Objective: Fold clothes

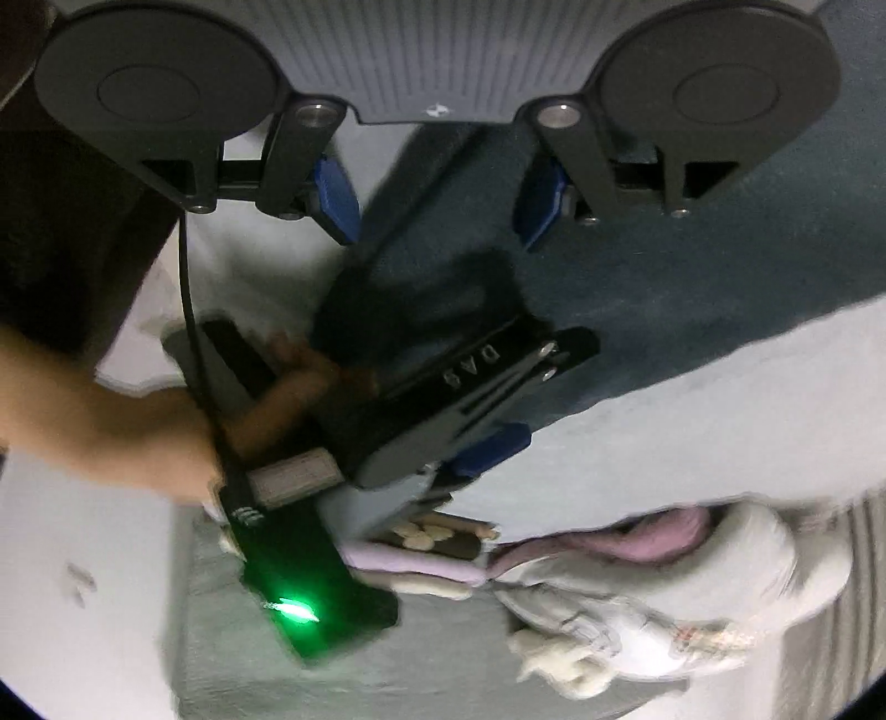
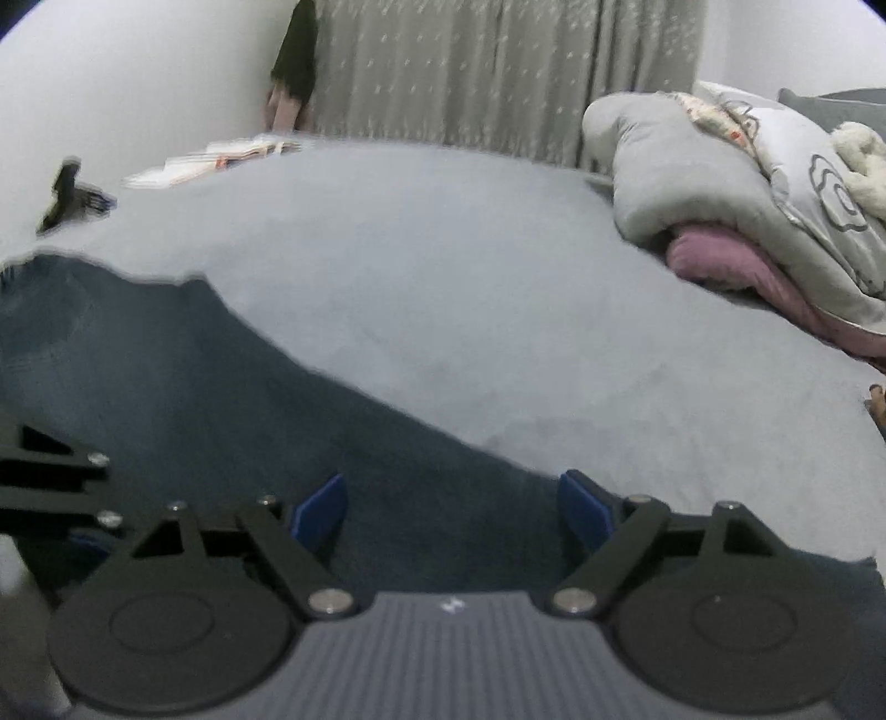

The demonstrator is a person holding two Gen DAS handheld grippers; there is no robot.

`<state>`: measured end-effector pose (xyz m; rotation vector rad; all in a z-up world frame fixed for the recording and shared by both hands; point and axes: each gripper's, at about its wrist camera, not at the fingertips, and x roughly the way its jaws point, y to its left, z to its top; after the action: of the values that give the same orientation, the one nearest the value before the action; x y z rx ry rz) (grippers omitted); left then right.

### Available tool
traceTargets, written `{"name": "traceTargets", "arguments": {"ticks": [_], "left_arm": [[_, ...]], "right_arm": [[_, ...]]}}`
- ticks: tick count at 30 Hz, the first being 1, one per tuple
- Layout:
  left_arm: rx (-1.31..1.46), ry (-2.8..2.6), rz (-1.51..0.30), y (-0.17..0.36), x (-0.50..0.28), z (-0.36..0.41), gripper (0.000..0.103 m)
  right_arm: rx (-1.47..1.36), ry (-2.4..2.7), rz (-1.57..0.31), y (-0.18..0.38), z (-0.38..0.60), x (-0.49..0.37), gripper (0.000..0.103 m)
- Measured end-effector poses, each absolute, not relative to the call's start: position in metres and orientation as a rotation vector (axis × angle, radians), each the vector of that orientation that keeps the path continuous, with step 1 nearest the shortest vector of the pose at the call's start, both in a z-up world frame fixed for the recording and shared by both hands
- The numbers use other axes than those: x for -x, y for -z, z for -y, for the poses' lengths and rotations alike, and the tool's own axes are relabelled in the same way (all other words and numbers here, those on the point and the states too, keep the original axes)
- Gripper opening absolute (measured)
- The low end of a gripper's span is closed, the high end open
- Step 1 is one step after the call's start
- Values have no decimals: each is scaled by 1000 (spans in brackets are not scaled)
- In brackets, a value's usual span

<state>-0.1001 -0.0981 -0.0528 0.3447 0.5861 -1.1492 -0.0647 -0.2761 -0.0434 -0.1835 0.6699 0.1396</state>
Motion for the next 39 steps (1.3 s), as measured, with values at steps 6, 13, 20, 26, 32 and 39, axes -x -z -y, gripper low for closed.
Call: {"name": "traceTargets", "arguments": {"ticks": [6,13,20,26,32,39], "left_arm": [[-327,1165,-583,52,105,89,65],[-352,1170,-568,51,108,84,65],[-309,1135,-611,32,99,62,65],[-246,982,-590,15,74,29,65],[-285,860,-508,1,39,11,65],[-224,902,-552,27,8,11,65]], "right_arm": [[52,43,-672,51,356,79,97],[-72,288,-665,60,455,116,101],[-124,392,-641,48,479,138,101],[-43,246,-560,27,430,130,101],[-31,152,-593,26,388,89,101],[-33,188,-656,41,375,54,101]]}}
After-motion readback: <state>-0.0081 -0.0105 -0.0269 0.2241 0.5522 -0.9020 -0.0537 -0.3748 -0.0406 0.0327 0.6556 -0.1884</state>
